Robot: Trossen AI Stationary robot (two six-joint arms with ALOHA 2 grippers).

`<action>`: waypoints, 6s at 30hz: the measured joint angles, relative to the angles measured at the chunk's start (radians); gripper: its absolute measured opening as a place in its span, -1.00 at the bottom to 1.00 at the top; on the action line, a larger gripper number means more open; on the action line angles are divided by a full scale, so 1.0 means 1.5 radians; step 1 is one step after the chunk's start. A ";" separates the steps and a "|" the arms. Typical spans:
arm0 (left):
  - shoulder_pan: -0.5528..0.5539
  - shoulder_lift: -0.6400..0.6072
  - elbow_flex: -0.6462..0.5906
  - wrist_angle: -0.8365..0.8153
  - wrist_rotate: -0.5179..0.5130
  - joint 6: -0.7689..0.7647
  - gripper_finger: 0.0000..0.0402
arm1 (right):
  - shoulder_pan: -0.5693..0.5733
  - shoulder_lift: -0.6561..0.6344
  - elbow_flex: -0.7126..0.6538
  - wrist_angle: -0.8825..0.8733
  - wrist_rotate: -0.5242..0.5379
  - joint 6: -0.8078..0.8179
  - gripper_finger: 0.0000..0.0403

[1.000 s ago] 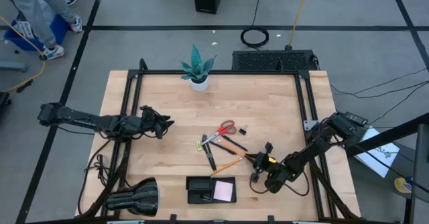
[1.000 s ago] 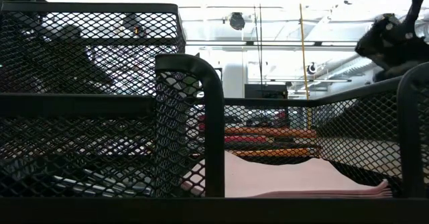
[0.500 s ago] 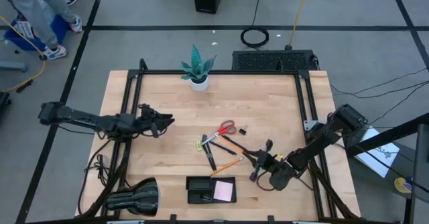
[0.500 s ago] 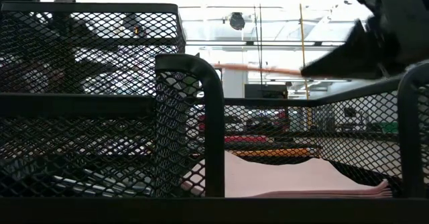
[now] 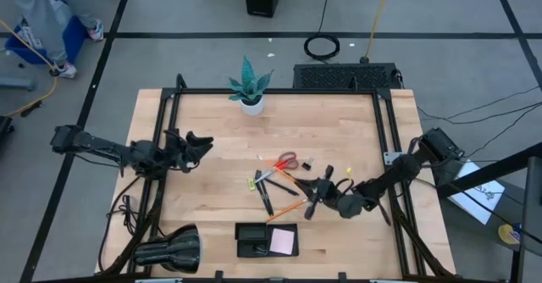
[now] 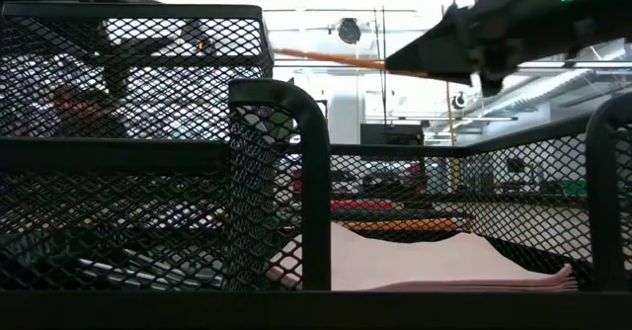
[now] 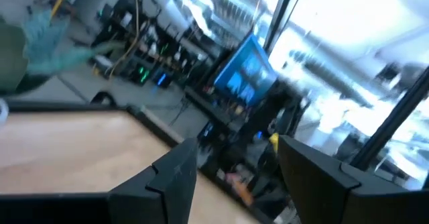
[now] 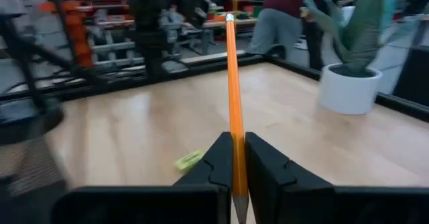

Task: Pick and place office supplies into organizer
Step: Put the yellow pencil into the black desk organizer

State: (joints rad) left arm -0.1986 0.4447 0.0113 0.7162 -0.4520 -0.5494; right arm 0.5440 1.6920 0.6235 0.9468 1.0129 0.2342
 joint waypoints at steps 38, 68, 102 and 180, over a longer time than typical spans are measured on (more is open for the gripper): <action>0.001 0.564 0.310 0.107 -0.009 -0.006 0.05 | -0.113 -0.001 0.050 0.104 -0.171 -0.112 -0.92; 0.001 0.585 0.322 0.124 0.027 0.011 -0.85 | -0.113 -0.001 0.050 0.100 -0.176 -0.107 -0.91; -0.146 0.554 0.321 0.035 0.078 0.069 -0.85 | -0.041 -0.098 -0.032 0.079 0.022 -0.167 -0.42; -0.167 0.500 0.321 -0.129 0.280 0.281 0.04 | -0.058 -0.097 -0.050 -0.095 -0.178 -0.119 -0.42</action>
State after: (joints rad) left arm -0.4484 1.1946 0.4934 0.5220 -0.0314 -0.1280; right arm 0.4566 1.5468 0.5488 0.8043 0.7463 0.0550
